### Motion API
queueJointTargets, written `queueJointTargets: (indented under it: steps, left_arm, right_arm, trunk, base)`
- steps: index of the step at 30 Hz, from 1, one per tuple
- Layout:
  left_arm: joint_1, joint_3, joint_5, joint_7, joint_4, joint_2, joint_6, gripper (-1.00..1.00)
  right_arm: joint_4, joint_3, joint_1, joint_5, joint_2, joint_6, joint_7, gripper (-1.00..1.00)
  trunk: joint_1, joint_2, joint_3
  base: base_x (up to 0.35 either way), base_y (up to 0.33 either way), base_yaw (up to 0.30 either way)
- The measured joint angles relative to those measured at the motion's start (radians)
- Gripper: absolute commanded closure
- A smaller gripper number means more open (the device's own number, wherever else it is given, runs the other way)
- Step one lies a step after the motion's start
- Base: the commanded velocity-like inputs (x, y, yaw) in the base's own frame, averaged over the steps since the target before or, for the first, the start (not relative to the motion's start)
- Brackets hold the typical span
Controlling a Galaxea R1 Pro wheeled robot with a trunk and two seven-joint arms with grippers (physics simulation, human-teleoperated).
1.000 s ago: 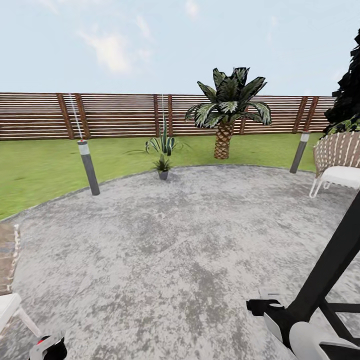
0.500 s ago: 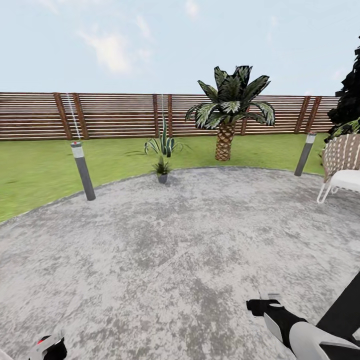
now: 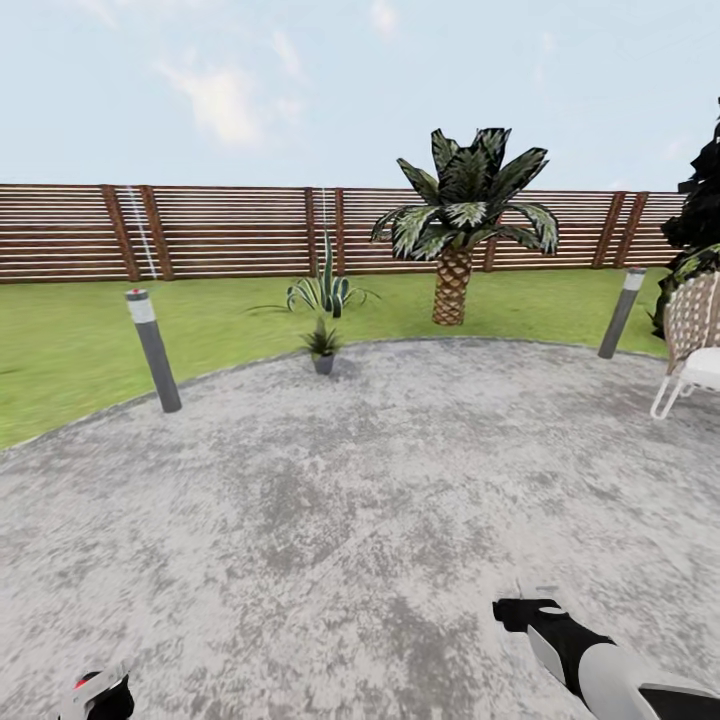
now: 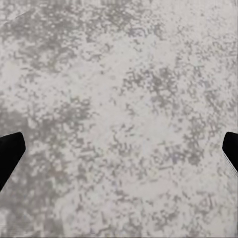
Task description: Pick up the pesticide atomizer in the garden and spray insectifuge to fully cover both potted plants in the garden.
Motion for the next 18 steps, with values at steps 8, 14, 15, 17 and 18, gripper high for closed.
queueJointTargets:
  steps: [8,14,15,17,18]
  left_arm:
    - [0.000,0.000,0.000,0.000,0.000,0.000,0.000,1.00]
    - [0.000,0.000,0.000,0.000,0.000,0.000,0.000,1.00]
    - [0.000,0.000,0.000,0.000,0.000,0.000,0.000,1.00]
    - [0.000,0.000,0.000,0.000,0.000,0.000,0.000,1.00]
    - [0.000,0.000,0.000,0.000,0.000,0.000,0.000,1.00]
  right_arm:
    - [0.000,0.000,0.000,0.000,0.000,0.000,0.000,-1.00]
    - [0.000,0.001,0.000,0.000,0.000,0.000,0.000,-1.00]
    - [0.000,0.001,0.000,0.000,0.000,0.000,0.000,-1.00]
    - [0.000,0.001,0.000,0.000,0.000,0.000,0.000,-1.00]
    - [0.000,0.001,0.000,-0.001,0.000,0.000,0.000,-1.00]
  trunk:
    - [0.000,0.000,0.000]
    - [0.000,0.000,0.000]
    - [0.000,0.000,0.000]
    - [0.000,0.000,0.000]
    - [0.000,0.000,0.000]
  base:
    - [0.338,0.000,0.000]
    - [0.338,0.000,0.000]
    - [0.338,0.000,0.000]
    - [0.338,0.000,0.000]
    - [0.338,0.000,0.000]
